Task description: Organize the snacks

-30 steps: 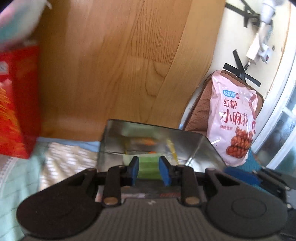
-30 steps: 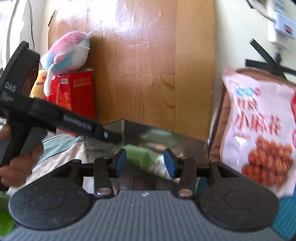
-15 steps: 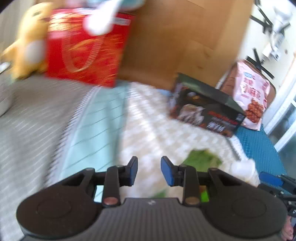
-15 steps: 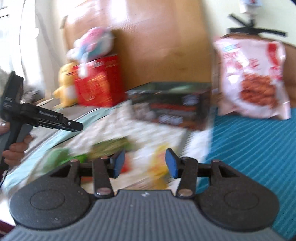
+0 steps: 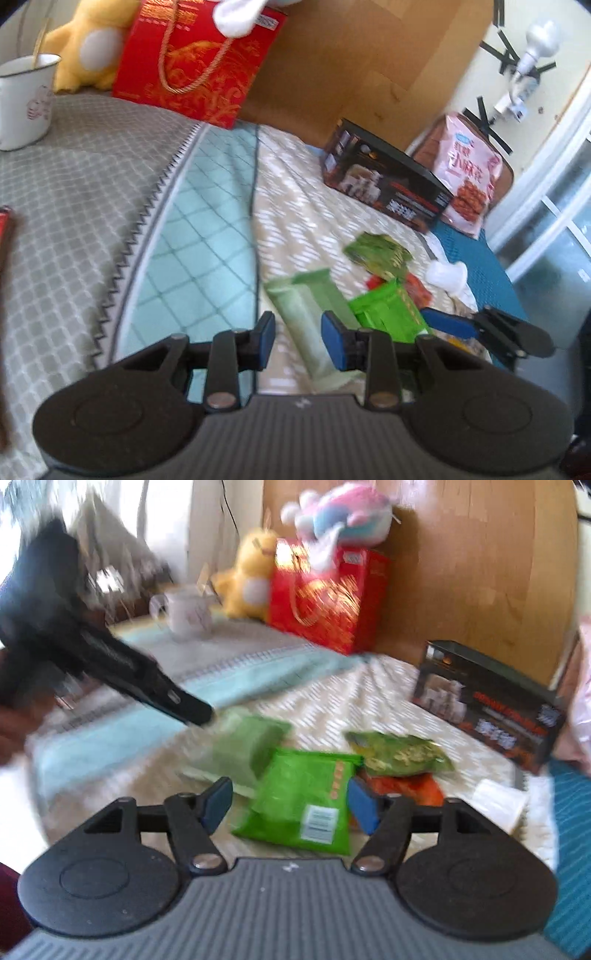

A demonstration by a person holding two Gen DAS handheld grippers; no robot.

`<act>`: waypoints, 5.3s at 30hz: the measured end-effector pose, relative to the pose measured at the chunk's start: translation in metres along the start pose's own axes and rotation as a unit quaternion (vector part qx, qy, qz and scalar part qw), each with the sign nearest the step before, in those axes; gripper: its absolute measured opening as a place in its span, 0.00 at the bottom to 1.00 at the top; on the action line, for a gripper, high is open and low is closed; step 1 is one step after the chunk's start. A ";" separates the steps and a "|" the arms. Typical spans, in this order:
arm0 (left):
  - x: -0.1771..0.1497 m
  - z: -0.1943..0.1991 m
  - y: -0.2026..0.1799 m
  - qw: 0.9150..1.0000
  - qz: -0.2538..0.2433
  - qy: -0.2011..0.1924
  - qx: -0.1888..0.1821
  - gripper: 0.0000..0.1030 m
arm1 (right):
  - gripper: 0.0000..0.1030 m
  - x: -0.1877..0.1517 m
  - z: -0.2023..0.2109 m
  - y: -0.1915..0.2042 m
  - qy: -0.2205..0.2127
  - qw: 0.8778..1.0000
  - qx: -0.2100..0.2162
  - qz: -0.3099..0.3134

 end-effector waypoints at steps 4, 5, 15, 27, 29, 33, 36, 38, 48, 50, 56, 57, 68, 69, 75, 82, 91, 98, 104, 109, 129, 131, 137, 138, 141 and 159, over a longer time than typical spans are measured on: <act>-0.002 -0.007 -0.013 1.000 -0.011 0.004 -0.018 0.28 | 0.60 -0.010 -0.003 -0.020 0.023 0.999 0.001 -0.044; 0.001 -0.008 -0.019 1.000 -0.017 0.002 -0.025 0.29 | 0.59 -0.012 -0.002 -0.024 0.023 0.998 -0.009 -0.049; 0.013 -0.071 -0.086 0.991 -0.070 0.056 -0.094 0.47 | 0.58 -0.035 0.022 -0.061 -0.013 0.992 -0.118 -0.040; 0.021 -0.122 -0.114 0.986 -0.051 0.096 -0.128 0.37 | 0.56 -0.026 0.015 -0.083 -0.038 0.989 -0.094 -0.106; 0.041 -0.122 -0.119 0.986 -0.060 0.082 -0.130 0.37 | 0.56 -0.014 0.012 -0.091 -0.047 0.988 -0.094 -0.111; 0.095 -0.130 -0.132 0.987 -0.090 0.045 -0.123 0.37 | 0.56 0.022 0.000 -0.110 -0.078 0.987 -0.115 -0.084; 0.139 -0.147 -0.137 0.987 -0.103 0.016 -0.119 0.37 | 0.56 0.054 -0.019 -0.138 -0.099 0.984 -0.123 -0.080; 0.163 -0.167 -0.135 0.989 -0.098 0.008 -0.111 0.37 | 0.56 0.073 -0.038 -0.163 -0.104 0.984 -0.117 -0.090; 0.192 -0.253 -0.123 0.993 -0.087 0.026 -0.080 0.39 | 0.58 0.086 -0.125 -0.234 -0.045 0.981 -0.143 -0.126; 0.189 -0.250 -0.125 0.992 -0.092 0.024 -0.083 0.39 | 0.59 0.082 -0.124 -0.240 -0.046 0.978 -0.155 -0.132; 0.181 -0.169 -0.108 0.990 -0.114 -0.013 -0.079 0.39 | 0.59 0.079 -0.086 -0.218 -0.078 0.977 -0.151 -0.125; 0.175 -0.151 -0.100 0.991 -0.113 -0.017 -0.076 0.39 | 0.59 0.081 -0.076 -0.210 -0.085 0.979 -0.139 -0.123; 0.045 -0.028 0.001 0.999 0.014 0.037 -0.018 0.39 | 0.72 0.034 -0.023 -0.028 -0.010 0.993 0.112 -0.037; 0.038 -0.025 0.002 0.999 0.023 0.037 -0.025 0.39 | 0.72 0.029 -0.023 -0.013 -0.007 0.993 0.117 -0.022; 0.014 -0.038 -0.005 0.998 0.016 0.052 -0.032 0.39 | 0.71 0.012 -0.033 0.027 0.011 0.997 0.082 0.005; 0.008 -0.063 -0.040 0.996 -0.029 0.065 -0.045 0.41 | 0.42 0.002 -0.028 -0.006 0.025 0.996 0.052 -0.063; -0.009 -0.074 -0.073 0.991 -0.073 0.090 -0.060 0.49 | 0.56 -0.035 0.011 -0.024 0.014 0.997 0.006 -0.074; -0.015 -0.073 -0.079 0.990 -0.098 0.092 -0.050 0.46 | 0.53 -0.033 0.000 -0.026 0.004 0.998 0.019 -0.058; 0.001 -0.065 -0.082 0.991 -0.094 0.076 -0.060 0.40 | 0.36 -0.024 -0.001 -0.024 -0.014 0.998 0.004 -0.056; 0.041 -0.061 -0.105 0.989 -0.129 0.034 -0.071 0.40 | 0.36 -0.002 0.007 -0.046 -0.059 0.995 -0.021 -0.082; 0.193 -0.244 -0.146 0.985 -0.158 0.011 -0.068 0.40 | 0.38 0.084 -0.100 -0.215 -0.048 0.985 -0.135 -0.091; 0.187 -0.255 -0.145 0.985 -0.154 0.020 -0.070 0.40 | 0.38 0.079 -0.105 -0.226 -0.040 0.982 -0.150 -0.106; 0.177 -0.226 -0.147 0.985 -0.155 0.002 -0.074 0.40 | 0.38 0.069 -0.074 -0.218 -0.051 0.982 -0.145 -0.111; 0.174 -0.216 -0.148 0.985 -0.158 -0.003 -0.070 0.40 | 0.38 0.067 -0.067 -0.215 -0.053 0.982 -0.143 -0.112; 0.158 -0.187 -0.145 0.984 -0.167 -0.014 -0.058 0.41 | 0.39 0.055 -0.040 -0.202 -0.057 0.982 -0.130 -0.125; 0.041 -0.129 -0.093 0.984 -0.144 0.007 0.101 0.42 | 0.49 -0.051 0.033 -0.157 -0.024 0.952 -0.122 -0.278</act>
Point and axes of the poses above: each gripper's, at about its wrist camera, not at the fingertips, and z roughly against the way its jaws point, y to its left, x to its top, the point moved 8 cm from there along -z, roughly the way its jaws point, and after that the axes turned 10 degrees about -x, right-handed, at the moved point
